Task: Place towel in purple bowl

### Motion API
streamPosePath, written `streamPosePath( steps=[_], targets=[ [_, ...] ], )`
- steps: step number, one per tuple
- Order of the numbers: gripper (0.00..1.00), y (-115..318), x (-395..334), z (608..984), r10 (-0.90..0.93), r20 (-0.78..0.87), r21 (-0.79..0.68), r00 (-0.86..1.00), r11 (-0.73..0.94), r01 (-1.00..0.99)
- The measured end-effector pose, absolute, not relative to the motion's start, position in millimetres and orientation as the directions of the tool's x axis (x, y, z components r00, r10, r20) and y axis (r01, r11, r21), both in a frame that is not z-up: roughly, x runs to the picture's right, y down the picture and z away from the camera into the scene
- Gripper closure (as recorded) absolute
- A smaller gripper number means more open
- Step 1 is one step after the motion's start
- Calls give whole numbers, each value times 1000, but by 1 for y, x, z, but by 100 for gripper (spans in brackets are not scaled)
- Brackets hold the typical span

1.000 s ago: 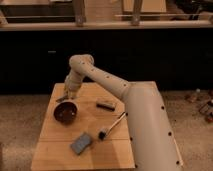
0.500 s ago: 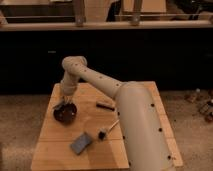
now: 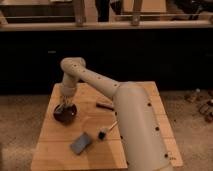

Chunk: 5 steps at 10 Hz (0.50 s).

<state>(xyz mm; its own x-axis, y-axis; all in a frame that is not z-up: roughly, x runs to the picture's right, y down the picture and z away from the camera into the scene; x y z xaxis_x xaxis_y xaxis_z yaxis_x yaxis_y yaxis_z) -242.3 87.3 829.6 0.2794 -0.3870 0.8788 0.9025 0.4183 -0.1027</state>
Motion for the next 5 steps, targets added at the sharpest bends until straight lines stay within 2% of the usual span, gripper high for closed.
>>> streamPosePath(
  steps=[4, 5],
  targets=[
    [45, 92, -232, 822, -385, 888, -85, 250, 396, 914],
    [33, 91, -230, 819, -388, 888, -79, 246, 399, 914]
  ],
)
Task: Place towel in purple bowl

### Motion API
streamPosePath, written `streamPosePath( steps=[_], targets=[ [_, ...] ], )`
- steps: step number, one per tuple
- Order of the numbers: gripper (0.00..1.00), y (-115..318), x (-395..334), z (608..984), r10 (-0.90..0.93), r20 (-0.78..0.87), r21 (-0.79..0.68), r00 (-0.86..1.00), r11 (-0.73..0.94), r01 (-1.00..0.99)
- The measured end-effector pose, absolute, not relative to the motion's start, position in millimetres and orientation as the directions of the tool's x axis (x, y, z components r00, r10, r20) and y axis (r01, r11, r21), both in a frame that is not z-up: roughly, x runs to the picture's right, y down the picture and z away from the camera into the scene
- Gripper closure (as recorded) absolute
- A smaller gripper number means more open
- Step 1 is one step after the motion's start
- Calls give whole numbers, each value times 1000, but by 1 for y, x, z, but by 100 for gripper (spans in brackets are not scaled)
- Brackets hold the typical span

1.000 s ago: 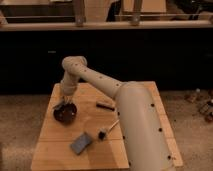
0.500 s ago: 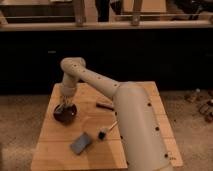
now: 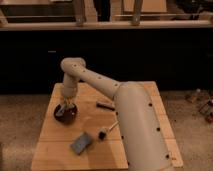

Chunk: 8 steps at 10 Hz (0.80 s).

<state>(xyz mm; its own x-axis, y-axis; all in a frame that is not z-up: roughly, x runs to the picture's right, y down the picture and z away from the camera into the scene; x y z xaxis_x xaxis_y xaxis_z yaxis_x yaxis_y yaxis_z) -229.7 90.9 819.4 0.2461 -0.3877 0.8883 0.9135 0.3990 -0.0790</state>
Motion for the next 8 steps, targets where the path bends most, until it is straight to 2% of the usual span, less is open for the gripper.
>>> streamPosePath(
  steps=[2, 8],
  targets=[
    [21, 88, -224, 817, -390, 887, -73, 248, 412, 908],
    [20, 80, -218, 813, -400, 878, -63, 262, 446, 893]
  ],
)
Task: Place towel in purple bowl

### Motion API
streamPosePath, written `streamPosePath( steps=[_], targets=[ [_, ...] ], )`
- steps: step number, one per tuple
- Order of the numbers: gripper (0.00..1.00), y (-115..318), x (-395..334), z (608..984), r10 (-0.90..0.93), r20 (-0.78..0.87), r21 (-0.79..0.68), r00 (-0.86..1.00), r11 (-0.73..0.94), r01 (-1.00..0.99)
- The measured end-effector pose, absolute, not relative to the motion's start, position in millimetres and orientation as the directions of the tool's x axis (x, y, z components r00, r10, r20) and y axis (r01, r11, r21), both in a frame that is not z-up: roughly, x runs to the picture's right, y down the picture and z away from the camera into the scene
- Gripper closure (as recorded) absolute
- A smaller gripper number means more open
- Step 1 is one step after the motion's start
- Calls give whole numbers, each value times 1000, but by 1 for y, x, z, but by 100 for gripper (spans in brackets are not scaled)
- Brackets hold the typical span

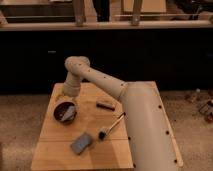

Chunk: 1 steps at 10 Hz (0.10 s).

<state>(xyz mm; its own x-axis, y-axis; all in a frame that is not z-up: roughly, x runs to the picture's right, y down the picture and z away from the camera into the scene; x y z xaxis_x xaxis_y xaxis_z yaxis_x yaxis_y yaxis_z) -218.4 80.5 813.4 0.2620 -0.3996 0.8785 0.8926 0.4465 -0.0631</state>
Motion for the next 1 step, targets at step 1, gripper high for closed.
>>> streamPosePath(
  steps=[1],
  targets=[
    [20, 80, -219, 813, -400, 877, -64, 265, 450, 891]
  ],
)
